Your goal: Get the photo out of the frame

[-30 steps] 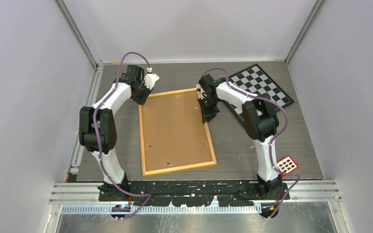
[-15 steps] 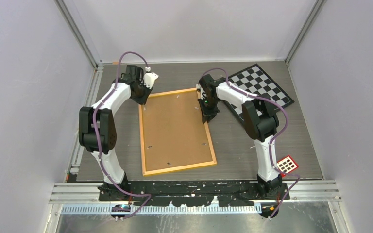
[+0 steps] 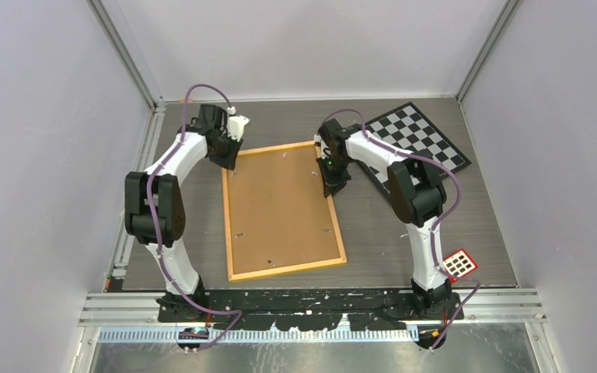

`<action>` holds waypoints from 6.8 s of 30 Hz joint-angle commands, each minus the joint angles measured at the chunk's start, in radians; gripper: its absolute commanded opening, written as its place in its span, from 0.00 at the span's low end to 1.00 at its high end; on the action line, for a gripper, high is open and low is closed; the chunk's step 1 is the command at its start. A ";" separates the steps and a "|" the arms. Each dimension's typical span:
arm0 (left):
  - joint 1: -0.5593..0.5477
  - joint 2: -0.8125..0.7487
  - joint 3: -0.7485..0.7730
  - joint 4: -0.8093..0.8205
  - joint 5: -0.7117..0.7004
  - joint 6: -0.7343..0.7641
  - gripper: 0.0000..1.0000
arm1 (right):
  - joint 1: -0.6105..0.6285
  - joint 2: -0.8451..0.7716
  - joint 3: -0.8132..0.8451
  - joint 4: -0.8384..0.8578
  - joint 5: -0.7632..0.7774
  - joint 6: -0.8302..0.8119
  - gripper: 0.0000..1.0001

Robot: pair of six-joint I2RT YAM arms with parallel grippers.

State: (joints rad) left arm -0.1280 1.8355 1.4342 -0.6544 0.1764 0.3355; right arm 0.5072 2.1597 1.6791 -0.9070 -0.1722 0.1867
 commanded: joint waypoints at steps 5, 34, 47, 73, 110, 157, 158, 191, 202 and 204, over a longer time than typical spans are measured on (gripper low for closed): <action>0.015 -0.030 0.003 0.042 -0.075 -0.024 0.00 | 0.008 0.040 -0.022 -0.047 0.006 -0.033 0.01; 0.046 -0.041 0.003 -0.047 0.034 0.005 0.00 | 0.008 0.063 -0.003 -0.058 0.003 -0.032 0.01; 0.035 -0.001 0.014 0.022 -0.027 0.005 0.00 | 0.008 0.060 -0.009 -0.060 0.013 -0.034 0.01; 0.013 0.006 -0.008 0.034 -0.007 0.003 0.00 | 0.008 0.064 -0.005 -0.064 0.010 -0.036 0.01; -0.044 -0.102 0.282 -0.324 0.440 -0.149 0.00 | -0.001 -0.356 -0.070 0.094 -0.143 -0.294 0.75; -0.114 -0.262 -0.020 0.038 0.823 -0.642 1.00 | 0.138 -0.587 -0.256 0.278 -0.261 -0.414 0.01; -0.095 -0.277 -0.040 0.082 0.797 -0.668 1.00 | 0.111 -0.591 -0.269 0.266 -0.268 -0.397 0.01; 0.056 -0.360 -0.417 -0.034 -0.049 -0.605 0.98 | -0.206 -0.272 -0.470 0.128 0.108 -0.015 0.12; 0.054 -0.261 -0.446 0.049 -0.036 -0.619 0.71 | -0.212 -0.309 -0.478 0.102 0.138 0.000 0.39; 0.055 -0.228 -0.436 0.048 -0.039 -0.621 0.66 | -0.213 -0.339 -0.474 0.098 0.129 -0.002 0.43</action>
State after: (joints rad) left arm -0.0780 1.5608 0.9684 -0.6464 0.1490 -0.2676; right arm 0.3088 1.8687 1.2175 -0.8238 -0.1139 0.1894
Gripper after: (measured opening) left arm 0.703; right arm 0.397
